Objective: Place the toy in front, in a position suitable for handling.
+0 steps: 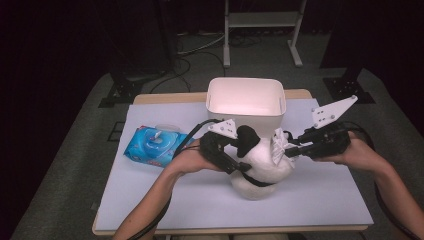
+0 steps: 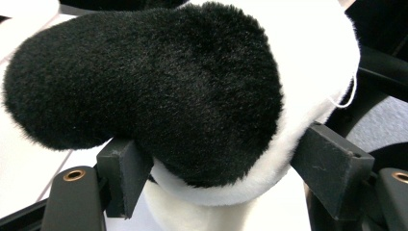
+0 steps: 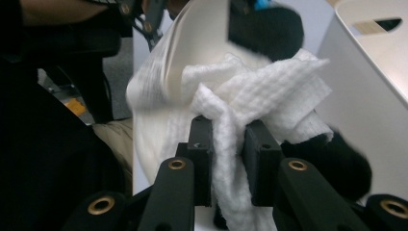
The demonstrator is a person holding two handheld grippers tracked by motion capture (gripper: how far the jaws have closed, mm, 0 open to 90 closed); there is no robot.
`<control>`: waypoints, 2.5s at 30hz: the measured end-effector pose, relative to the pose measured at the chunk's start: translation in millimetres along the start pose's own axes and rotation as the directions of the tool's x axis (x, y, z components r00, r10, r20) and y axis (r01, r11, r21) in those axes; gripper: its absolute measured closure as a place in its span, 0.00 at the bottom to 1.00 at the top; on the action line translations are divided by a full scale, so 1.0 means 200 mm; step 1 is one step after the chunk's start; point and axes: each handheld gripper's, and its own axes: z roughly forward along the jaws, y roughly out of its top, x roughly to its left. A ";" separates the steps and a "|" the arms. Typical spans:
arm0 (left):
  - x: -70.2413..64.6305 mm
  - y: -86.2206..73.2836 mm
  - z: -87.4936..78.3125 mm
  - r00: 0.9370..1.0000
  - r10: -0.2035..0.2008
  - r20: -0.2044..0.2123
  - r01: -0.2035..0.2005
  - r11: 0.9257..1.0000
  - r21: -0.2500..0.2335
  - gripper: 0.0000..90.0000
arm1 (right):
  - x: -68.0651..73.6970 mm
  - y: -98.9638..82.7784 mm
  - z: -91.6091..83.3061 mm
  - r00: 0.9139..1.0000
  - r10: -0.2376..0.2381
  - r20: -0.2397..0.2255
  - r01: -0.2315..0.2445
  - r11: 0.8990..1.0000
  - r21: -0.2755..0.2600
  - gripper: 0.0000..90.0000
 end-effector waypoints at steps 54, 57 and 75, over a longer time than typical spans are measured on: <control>-0.02 -0.04 0.03 0.999 0.008 0.038 -0.005 0.998 -0.061 0.38 | -0.04 -0.04 -0.08 0.994 0.011 0.105 -0.021 0.995 0.094 0.83; -0.02 -0.02 0.04 0.999 0.016 0.037 -0.014 0.999 -0.049 0.38 | -0.02 -0.03 -0.06 0.996 -0.009 0.089 -0.001 0.994 0.109 0.83; -0.04 0.04 -0.04 0.999 0.042 -0.024 -0.043 0.999 -0.004 0.39 | 0.06 0.07 -0.02 0.998 -0.066 0.022 0.064 0.995 0.082 0.83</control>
